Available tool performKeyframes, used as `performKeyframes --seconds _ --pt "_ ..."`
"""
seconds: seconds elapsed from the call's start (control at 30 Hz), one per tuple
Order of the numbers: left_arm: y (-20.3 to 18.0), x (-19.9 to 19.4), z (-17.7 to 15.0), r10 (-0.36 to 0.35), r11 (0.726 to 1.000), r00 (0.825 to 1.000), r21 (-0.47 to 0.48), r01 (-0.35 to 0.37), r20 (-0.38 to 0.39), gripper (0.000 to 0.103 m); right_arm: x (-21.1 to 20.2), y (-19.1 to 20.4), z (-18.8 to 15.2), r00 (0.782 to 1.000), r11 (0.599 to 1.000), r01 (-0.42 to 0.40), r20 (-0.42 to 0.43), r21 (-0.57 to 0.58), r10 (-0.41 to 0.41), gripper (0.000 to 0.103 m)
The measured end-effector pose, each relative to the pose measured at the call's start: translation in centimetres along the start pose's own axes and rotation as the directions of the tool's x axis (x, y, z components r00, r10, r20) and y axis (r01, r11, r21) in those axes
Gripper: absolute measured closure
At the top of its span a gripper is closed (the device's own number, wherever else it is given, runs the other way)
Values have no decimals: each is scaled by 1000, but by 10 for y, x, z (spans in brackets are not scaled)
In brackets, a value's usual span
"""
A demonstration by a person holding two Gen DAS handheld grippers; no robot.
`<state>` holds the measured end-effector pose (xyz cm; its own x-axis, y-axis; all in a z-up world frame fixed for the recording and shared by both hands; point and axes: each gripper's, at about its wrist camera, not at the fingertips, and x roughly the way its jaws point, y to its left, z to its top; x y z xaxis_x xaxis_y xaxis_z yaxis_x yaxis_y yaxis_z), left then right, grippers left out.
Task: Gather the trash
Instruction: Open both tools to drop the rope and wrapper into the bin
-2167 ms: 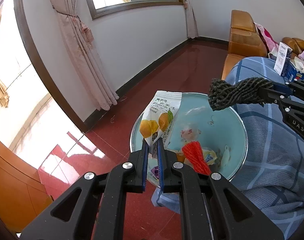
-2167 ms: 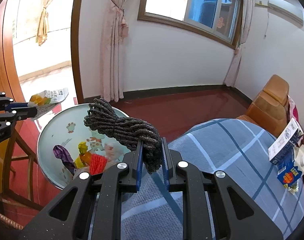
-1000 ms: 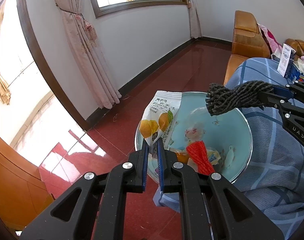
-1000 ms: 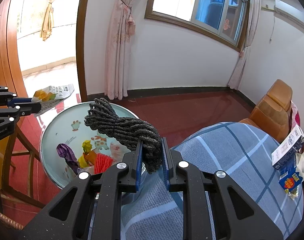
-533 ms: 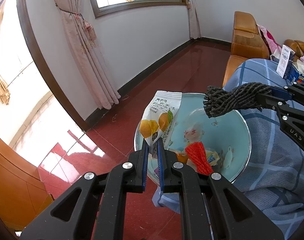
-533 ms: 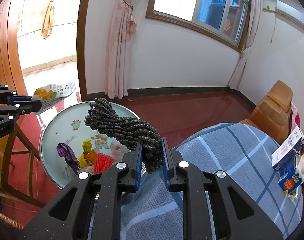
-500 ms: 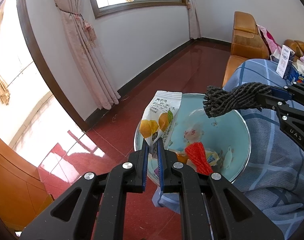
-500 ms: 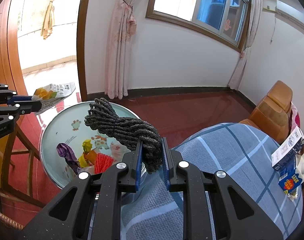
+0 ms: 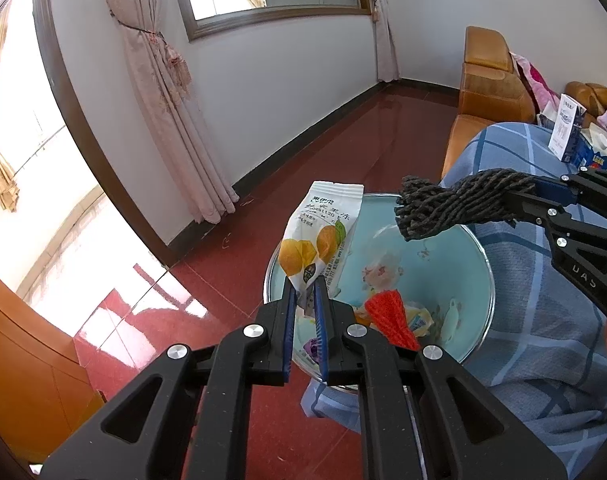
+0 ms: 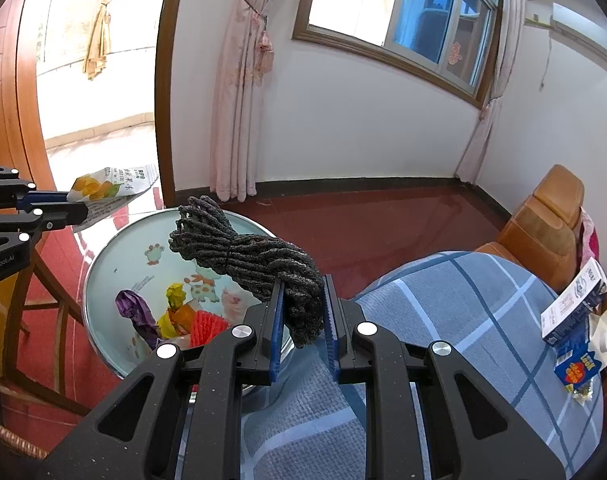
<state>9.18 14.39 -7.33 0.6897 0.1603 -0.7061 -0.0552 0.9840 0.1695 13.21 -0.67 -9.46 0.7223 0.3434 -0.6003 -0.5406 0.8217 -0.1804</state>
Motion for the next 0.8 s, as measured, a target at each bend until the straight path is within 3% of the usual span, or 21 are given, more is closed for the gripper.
performKeyframes --seconds 0.07,0.2,0.3,0.43,0.53,0.63,0.73,0.8 --pt "-2 -2 1 -2 1000 1000 -3 2 11 84 0 1 1 1000 1000 -4 5 2 4 83" --pt "-3 -6 2 -9 1000 999 -16 10 33 72 0 0 2 1000 1000 -15 16 16 15 68" --pt "-1 -9 3 -8 999 999 -30 9 43 57 -3 -1 2 1000 1000 -12 26 22 11 59" --pt "0 -10 3 -10 999 999 -41 12 47 50 -8 -7 1 999 999 -7 39 45 5 56" --pt "-1 -13 1 -7 999 998 -46 9 61 34 -16 -12 -1 999 997 1 54 76 -6 50" --pt "-1 -16 0 -13 999 998 -46 17 69 30 -27 -16 -6 997 995 16 67 94 -22 43" --pt "2 -21 0 -11 997 996 -70 17 86 16 -41 -23 -12 996 992 36 79 123 -46 38" --pt "2 -26 0 -20 997 995 -78 28 99 15 -51 -28 -16 995 987 37 90 155 -51 37"
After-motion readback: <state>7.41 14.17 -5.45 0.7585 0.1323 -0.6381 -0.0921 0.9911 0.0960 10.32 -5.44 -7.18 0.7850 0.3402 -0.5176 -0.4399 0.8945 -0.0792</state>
